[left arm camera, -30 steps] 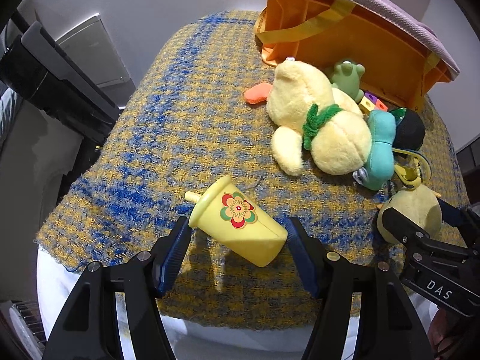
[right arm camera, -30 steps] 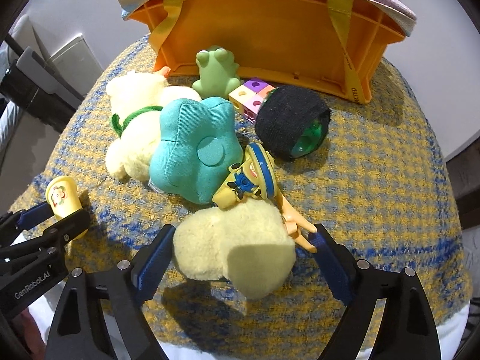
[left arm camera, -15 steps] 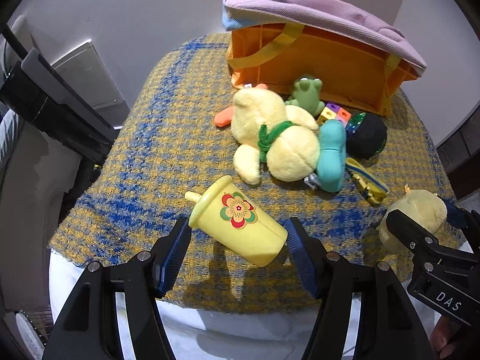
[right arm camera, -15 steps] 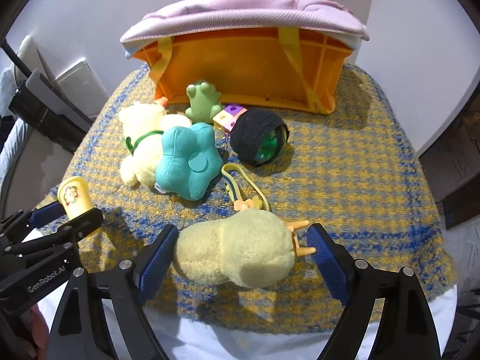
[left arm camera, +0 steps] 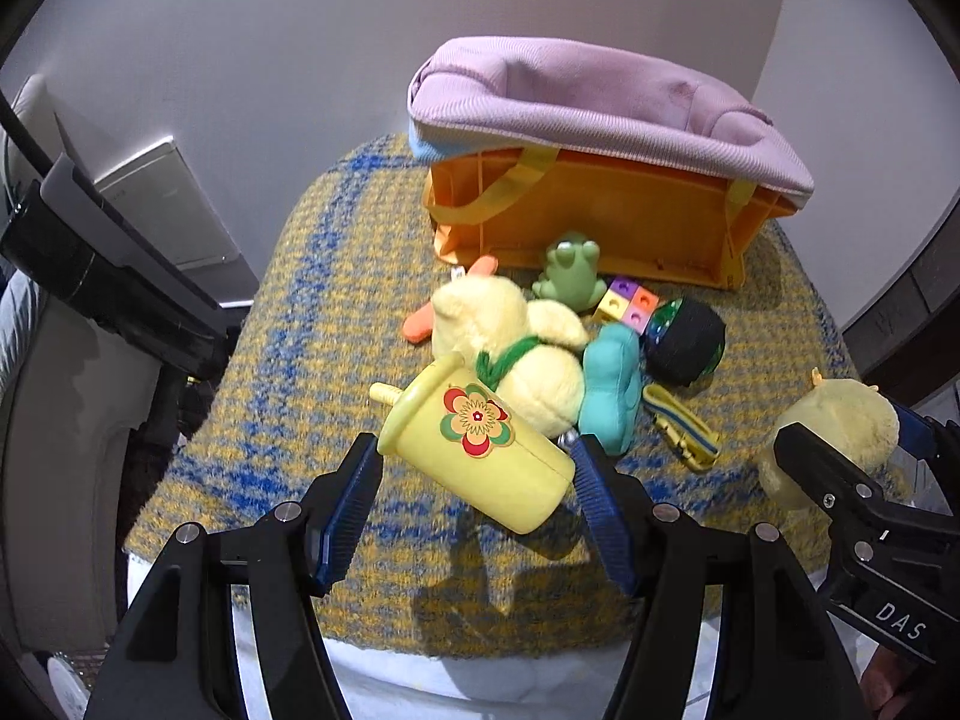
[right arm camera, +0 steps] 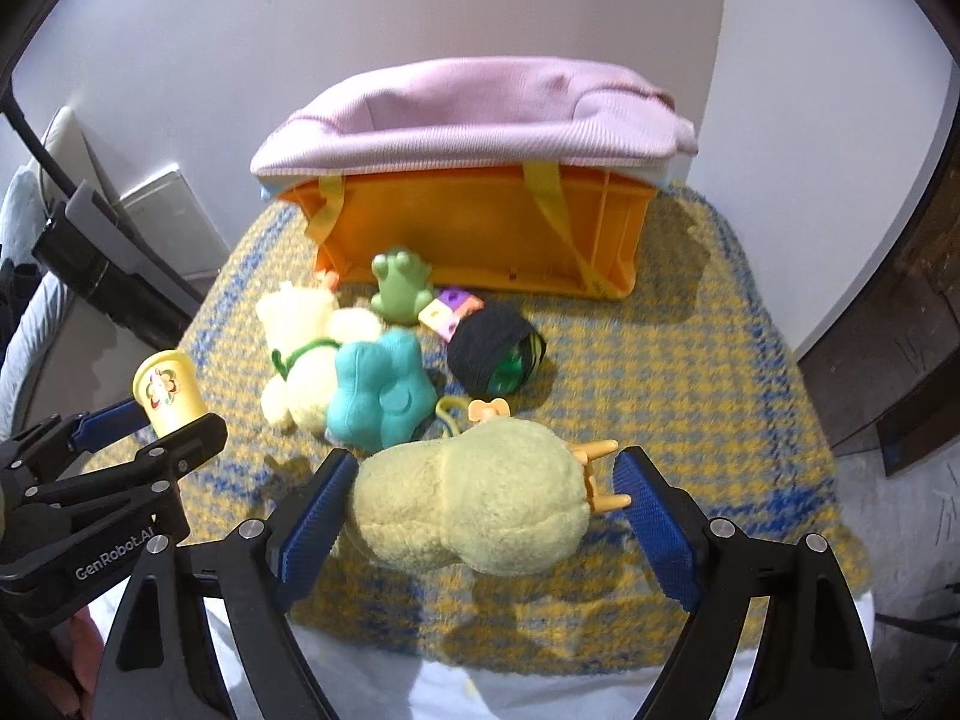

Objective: Organize objects
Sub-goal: 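Lift and carry the cup and plush over the pink-lined basket with both tools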

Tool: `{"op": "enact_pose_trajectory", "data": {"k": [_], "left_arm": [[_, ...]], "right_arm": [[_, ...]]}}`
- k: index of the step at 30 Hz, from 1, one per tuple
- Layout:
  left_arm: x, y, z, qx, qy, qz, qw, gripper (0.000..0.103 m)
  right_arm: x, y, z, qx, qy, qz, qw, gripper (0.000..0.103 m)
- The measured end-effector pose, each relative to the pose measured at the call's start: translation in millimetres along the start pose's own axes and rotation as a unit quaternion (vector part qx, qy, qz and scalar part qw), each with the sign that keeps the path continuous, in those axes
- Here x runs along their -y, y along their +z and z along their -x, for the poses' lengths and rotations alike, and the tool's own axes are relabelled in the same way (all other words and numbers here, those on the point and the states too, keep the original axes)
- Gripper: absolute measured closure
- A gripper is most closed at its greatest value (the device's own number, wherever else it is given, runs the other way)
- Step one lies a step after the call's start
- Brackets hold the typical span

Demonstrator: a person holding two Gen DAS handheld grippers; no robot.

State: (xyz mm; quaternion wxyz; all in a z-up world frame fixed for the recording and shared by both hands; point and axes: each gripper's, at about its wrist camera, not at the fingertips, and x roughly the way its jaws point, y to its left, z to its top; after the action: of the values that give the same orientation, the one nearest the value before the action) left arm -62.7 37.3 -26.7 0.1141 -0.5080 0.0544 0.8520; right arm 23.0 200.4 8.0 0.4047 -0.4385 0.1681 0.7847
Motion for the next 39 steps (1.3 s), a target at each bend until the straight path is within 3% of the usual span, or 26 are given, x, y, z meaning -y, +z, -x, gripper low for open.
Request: {"op": "enact_pose_trajectory", "data": {"k": [21,39], "left_arm": [[13,87,17,0.054,-0.009,-0.023,0.9982,0.039],[17,159,-8,0.059,-0.023,-0.035,0.9974,0.039]], "right_arm": [[8,85,19,0.07,-0.01,0.006,0.997,0.016],[24,143,0,0.091,-0.022,-0.003,0.996,0.016]]}}
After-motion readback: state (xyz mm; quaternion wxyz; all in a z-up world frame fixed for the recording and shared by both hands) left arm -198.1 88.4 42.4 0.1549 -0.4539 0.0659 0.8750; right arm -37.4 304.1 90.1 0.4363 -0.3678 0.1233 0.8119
